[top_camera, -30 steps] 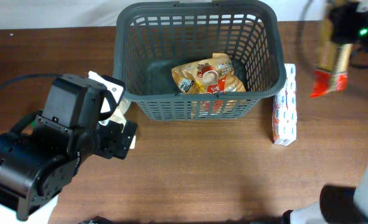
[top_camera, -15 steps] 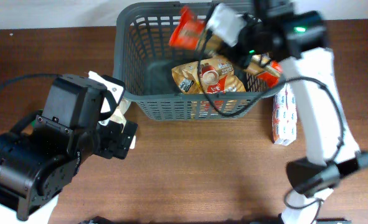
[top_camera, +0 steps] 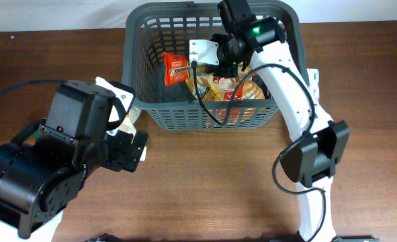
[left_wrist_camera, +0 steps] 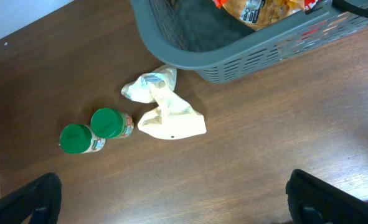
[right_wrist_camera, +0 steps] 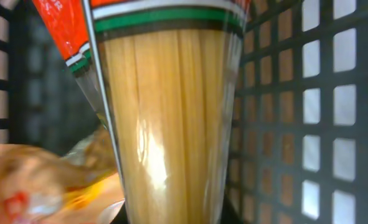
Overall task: Pack container
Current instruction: 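Place the spaghetti box into the basket and release it, then grasp the white tissue pack with the right gripper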
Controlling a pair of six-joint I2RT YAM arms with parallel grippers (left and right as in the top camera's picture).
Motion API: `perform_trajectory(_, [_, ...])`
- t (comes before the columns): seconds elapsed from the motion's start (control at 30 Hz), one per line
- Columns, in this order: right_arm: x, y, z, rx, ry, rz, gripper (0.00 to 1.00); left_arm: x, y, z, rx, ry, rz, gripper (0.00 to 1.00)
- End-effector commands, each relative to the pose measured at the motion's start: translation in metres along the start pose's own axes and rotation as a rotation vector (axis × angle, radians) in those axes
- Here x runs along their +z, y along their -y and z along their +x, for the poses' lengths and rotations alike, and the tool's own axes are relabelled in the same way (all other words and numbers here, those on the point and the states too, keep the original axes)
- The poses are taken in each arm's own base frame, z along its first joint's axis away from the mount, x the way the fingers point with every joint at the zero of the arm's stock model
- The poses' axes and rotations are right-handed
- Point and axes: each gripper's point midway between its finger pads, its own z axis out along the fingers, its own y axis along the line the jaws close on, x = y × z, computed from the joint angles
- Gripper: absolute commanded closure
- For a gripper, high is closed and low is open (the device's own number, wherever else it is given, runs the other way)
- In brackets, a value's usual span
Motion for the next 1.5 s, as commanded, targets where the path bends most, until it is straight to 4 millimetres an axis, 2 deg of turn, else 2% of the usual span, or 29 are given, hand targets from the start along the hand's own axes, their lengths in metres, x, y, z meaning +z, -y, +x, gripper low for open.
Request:
perform_trajectory(0.0, [-0.011, 0.021, -0.015, -0.107, 0.056, 0.085, 0.96, 0.0, -0.003, 0.0, -0.014, -0.001, -0.011, 0.01])
perform_trajectory(0.13, [-0.008, 0.031, -0.017, -0.116, 0.068, 0.122, 0.95, 0.0, -0.003, 0.0, -0.014, -0.001, -0.011, 0.01])
perform_trajectory(0.17, [-0.007, 0.032, -0.017, -0.099, 0.07, 0.126, 0.91, 0.0, -0.003, 0.0, -0.014, -0.001, -0.011, 0.01])
perform_trajectory(0.3, [-0.003, 0.039, -0.012, 0.043, 0.071, 0.145, 0.6, 0.0, -0.003, 0.0, -0.014, -0.001, -0.011, 0.01])
perform_trajectory(0.37, [-0.005, 0.044, -0.007, 0.124, 0.044, 0.169, 0.49, 0.0, -0.003, 0.0, -0.014, -0.001, -0.011, 0.01])
perform_trajectory(0.4, [-0.011, 0.049, -0.004, 0.19, 0.021, 0.2, 0.36, 0.0, -0.003, 0.0, -0.014, -0.001, -0.011, 0.01])
perform_trajectory(0.47, [-0.027, 0.055, -0.001, 0.311, -0.013, 0.255, 0.33, 0.001, -0.003, 0.0, -0.014, -0.001, -0.011, 0.01])
perform_trajectory(0.57, [-0.073, 0.059, -0.001, 0.461, -0.048, 0.344, 0.36, 0.0, -0.003, 0.0, -0.014, -0.001, -0.011, 0.01])
perform_trajectory(0.63, [-0.107, 0.056, -0.004, 0.501, -0.049, 0.378, 0.47, 0.0, -0.003, 0.0, -0.014, -0.001, -0.011, 0.01])
perform_trajectory(0.7, [-0.152, 0.056, -0.004, 0.576, -0.033, 0.447, 0.54, 0.0, -0.003, 0.0, -0.014, -0.001, -0.011, 0.01])
perform_trajectory(0.73, [-0.185, 0.058, -0.001, 0.65, -0.01, 0.509, 0.54, 0.0, -0.003, 0.0, -0.014, -0.001, -0.011, 0.01])
perform_trajectory(0.8, [-0.232, 0.059, 0.01, 0.768, 0.04, 0.596, 0.53, 0.0, -0.003, 0.0, -0.014, -0.001, -0.011, 0.01])
perform_trajectory(0.87, [-0.277, 0.06, 0.031, 0.897, 0.084, 0.687, 0.53, 0.001, -0.003, 0.0, -0.014, -0.001, -0.011, 0.01])
perform_trajectory(0.9, [-0.297, 0.06, 0.046, 0.968, 0.101, 0.733, 0.49, 0.0, -0.003, 0.0, -0.014, -0.001, -0.011, 0.01])
perform_trajectory(0.93, [-0.315, 0.06, 0.062, 1.041, 0.114, 0.778, 0.39, 0.0, -0.003, 0.0, -0.014, -0.001, -0.011, 0.01])
perform_trajectory(0.97, [-0.336, 0.058, 0.087, 1.15, 0.125, 0.835, 0.24, 0.0, -0.003, 0.0, -0.014, -0.001, -0.011, 0.01])
perform_trajectory(1.0, [-0.349, 0.055, 0.107, 1.22, 0.125, 0.868, 0.19, 0.0, -0.003, 0.0, -0.014, -0.001, -0.011, 0.01])
perform_trajectory(1.07, [-0.366, 0.046, 0.149, 1.339, 0.115, 0.887, 0.22, 0.0, -0.003, 0.0, -0.014, -0.001, -0.011, 0.01])
perform_trajectory(1.1, [-0.368, 0.038, 0.178, 1.428, 0.103, 0.878, 0.24, 0.0, -0.003, 0.0, -0.014, -0.001, -0.011, 0.01])
perform_trajectory(1.17, [-0.364, 0.025, 0.213, 1.554, 0.089, 0.84, 0.25, 0.0, -0.003, 0.0, -0.014, -0.001, -0.011, 0.01])
perform_trajectory(1.2, [-0.354, 0.016, 0.235, 1.637, 0.081, 0.787, 0.25, 0.0, -0.003, 0.0, -0.014, -0.001, -0.011, 0.01])
perform_trajectory(1.23, [-0.343, 0.009, 0.249, 1.691, 0.077, 0.733, 0.25, 0.0, -0.003, 0.0, -0.014, -0.001, -0.011, 0.01])
perform_trajectory(1.3, [-0.313, -0.006, 0.274, 1.792, 0.058, 0.606, 0.26, 0.0, -0.003, 0.0, -0.014, -0.001, -0.011, 0.01])
perform_trajectory(1.4, [-0.258, -0.027, 0.3, 1.901, 0.001, 0.432, 0.27, 0.001, -0.003, 0.0, -0.014, -0.001, -0.011, 0.01])
perform_trajectory(1.43, [-0.218, -0.042, 0.311, 1.946, -0.044, 0.33, 0.26, 0.0, -0.003, 0.0, -0.014, -0.001, -0.011, 0.01])
perform_trajectory(1.47, [-0.197, -0.048, 0.314, 1.959, -0.061, 0.279, 0.26, 0.0, -0.003, 0.0, -0.014, -0.001, -0.011, 0.01])
